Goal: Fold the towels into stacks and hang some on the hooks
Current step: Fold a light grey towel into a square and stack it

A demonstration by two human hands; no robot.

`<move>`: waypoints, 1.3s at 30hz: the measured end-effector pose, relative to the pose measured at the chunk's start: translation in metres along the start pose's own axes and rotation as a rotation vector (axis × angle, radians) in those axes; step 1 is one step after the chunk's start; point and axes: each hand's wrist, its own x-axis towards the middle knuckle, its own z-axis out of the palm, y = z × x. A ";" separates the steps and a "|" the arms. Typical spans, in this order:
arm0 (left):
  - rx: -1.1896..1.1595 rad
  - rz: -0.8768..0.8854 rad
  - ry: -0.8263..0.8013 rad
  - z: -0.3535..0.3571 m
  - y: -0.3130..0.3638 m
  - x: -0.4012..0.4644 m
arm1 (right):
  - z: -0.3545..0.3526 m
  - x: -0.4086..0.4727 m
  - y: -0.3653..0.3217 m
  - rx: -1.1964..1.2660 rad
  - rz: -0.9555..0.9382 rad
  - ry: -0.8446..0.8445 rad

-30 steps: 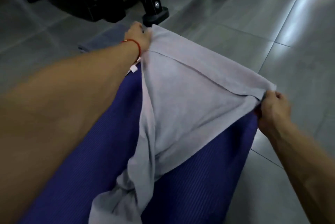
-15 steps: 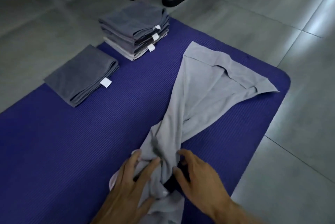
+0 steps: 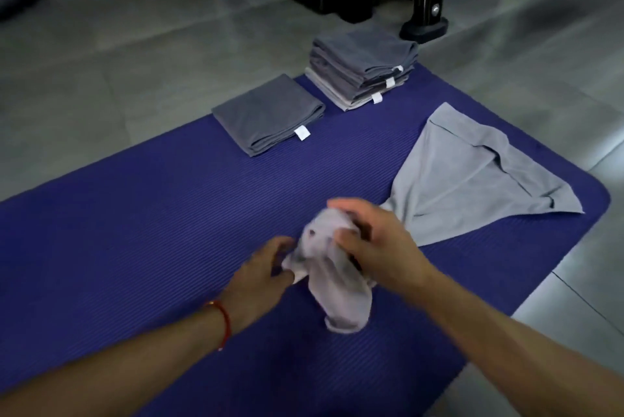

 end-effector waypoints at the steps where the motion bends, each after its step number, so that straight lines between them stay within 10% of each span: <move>1: -0.024 -0.007 -0.030 0.003 -0.005 -0.010 | 0.002 0.019 -0.020 0.108 -0.032 -0.097; 4: -0.289 -0.177 -0.047 0.010 -0.021 -0.031 | 0.008 0.067 -0.043 0.141 0.004 -0.234; 9: -0.414 -0.227 0.030 0.017 -0.032 -0.030 | -0.004 0.066 0.028 -0.634 0.047 -0.140; 16: -0.184 -0.153 0.200 0.005 -0.013 0.027 | 0.020 0.036 0.084 -0.837 0.068 -0.398; 22: 0.366 0.002 0.254 -0.014 -0.030 0.090 | 0.028 0.057 0.080 -0.945 -0.257 -0.191; 27: 0.380 0.234 0.422 -0.019 -0.029 0.098 | 0.045 0.092 0.072 -1.021 -0.422 -0.229; 30: 0.232 0.327 0.529 -0.026 -0.009 0.089 | 0.046 0.119 0.055 -0.969 -0.315 -0.228; 35: 0.073 0.275 0.687 -0.049 0.014 0.092 | 0.010 0.192 0.024 -0.372 -0.002 0.382; 39: 0.131 -0.146 0.436 -0.027 0.004 0.102 | -0.011 0.214 0.025 -0.587 0.200 0.191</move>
